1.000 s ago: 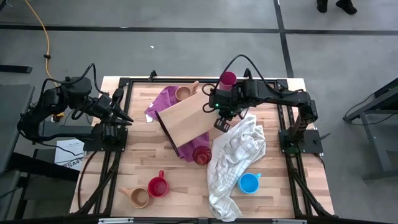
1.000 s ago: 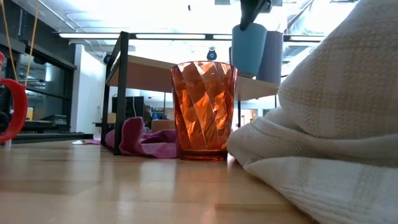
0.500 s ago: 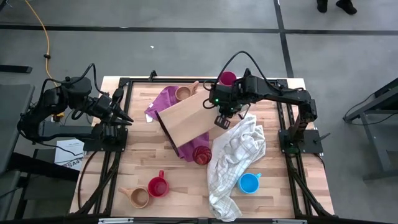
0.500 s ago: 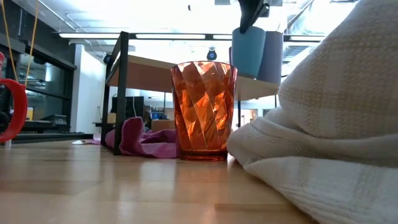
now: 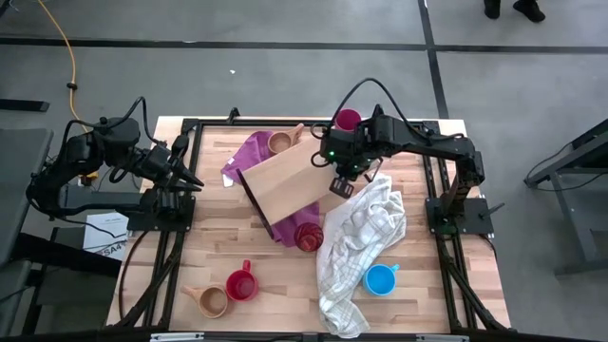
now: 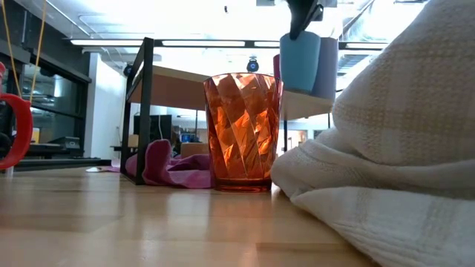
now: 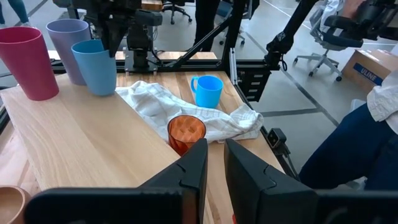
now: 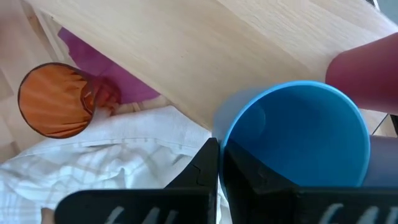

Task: Stack small to large cups/mugs on shelf
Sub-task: Put the blue cup on the shelf

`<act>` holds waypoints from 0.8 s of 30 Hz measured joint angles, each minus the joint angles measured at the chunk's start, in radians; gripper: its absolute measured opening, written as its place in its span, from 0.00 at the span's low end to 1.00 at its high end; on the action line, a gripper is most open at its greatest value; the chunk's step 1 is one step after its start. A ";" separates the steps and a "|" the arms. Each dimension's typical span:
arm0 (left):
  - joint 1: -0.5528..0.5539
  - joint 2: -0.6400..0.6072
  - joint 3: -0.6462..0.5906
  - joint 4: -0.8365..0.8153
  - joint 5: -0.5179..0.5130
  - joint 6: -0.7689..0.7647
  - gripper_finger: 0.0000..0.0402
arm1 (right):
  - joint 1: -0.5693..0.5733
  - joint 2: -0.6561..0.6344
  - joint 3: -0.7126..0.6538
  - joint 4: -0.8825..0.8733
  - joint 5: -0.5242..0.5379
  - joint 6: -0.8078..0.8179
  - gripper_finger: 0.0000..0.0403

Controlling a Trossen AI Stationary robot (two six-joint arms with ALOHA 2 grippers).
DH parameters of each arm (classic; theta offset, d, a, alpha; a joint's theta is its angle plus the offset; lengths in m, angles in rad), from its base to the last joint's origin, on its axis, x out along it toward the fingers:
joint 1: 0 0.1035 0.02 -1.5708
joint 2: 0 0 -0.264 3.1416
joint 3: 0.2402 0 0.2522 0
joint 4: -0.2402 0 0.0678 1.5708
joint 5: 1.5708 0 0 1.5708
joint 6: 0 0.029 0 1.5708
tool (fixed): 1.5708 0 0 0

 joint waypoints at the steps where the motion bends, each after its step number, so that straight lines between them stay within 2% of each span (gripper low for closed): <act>1: 0.000 0.000 0.000 0.000 0.000 0.000 0.11 | -0.003 0.000 0.000 0.000 -0.001 -0.001 0.00; 24: 0.000 0.000 0.000 -0.009 0.000 0.000 0.11 | -0.006 0.047 0.002 0.034 -0.032 -0.038 0.00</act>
